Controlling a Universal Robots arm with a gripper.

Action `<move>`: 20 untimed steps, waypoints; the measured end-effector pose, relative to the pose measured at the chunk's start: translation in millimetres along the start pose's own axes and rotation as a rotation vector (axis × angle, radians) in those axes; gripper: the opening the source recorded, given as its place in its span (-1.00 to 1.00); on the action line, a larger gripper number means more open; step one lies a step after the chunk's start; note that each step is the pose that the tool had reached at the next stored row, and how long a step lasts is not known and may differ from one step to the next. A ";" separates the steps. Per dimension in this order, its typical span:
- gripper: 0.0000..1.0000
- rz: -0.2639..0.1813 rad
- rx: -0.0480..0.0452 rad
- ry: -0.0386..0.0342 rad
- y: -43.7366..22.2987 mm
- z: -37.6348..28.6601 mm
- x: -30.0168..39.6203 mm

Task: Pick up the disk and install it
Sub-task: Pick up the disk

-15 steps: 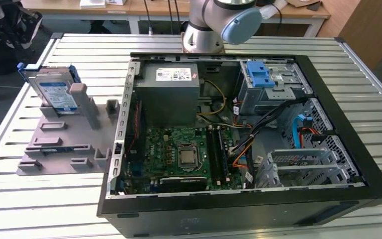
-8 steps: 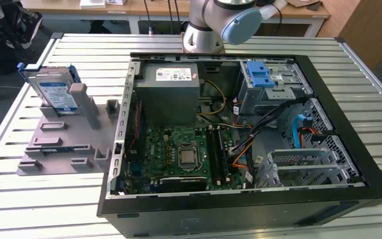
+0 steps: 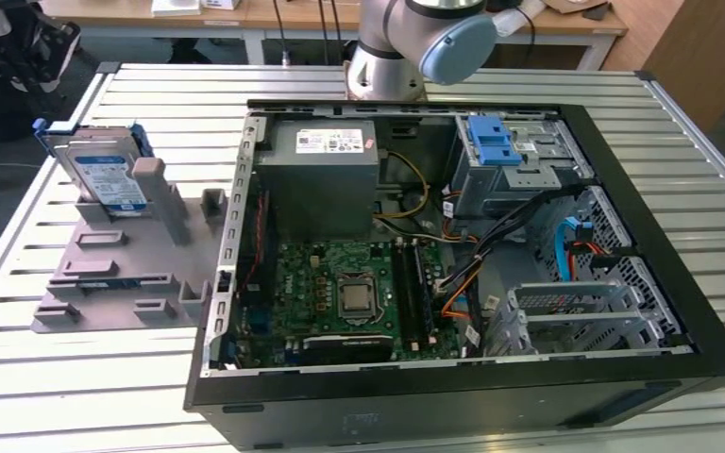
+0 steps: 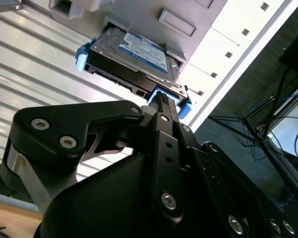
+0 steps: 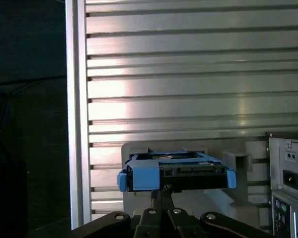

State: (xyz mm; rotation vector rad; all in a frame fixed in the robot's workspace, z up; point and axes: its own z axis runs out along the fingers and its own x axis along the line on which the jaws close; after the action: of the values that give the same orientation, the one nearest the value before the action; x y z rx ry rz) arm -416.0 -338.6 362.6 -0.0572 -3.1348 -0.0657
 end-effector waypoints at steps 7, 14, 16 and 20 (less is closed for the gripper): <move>-0.79 -0.127 0.0009 0.0052 0.0 0.9 -0.1; -0.79 -0.253 0.0017 0.0093 -0.1 2.2 -0.1; -0.79 -0.290 0.0019 0.0109 -0.1 2.8 -0.1; -0.79 -0.362 0.0023 0.0139 -0.2 4.4 -0.1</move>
State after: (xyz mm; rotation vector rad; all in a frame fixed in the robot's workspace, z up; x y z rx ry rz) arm -415.9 -338.6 358.2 0.5074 -3.0877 -0.0629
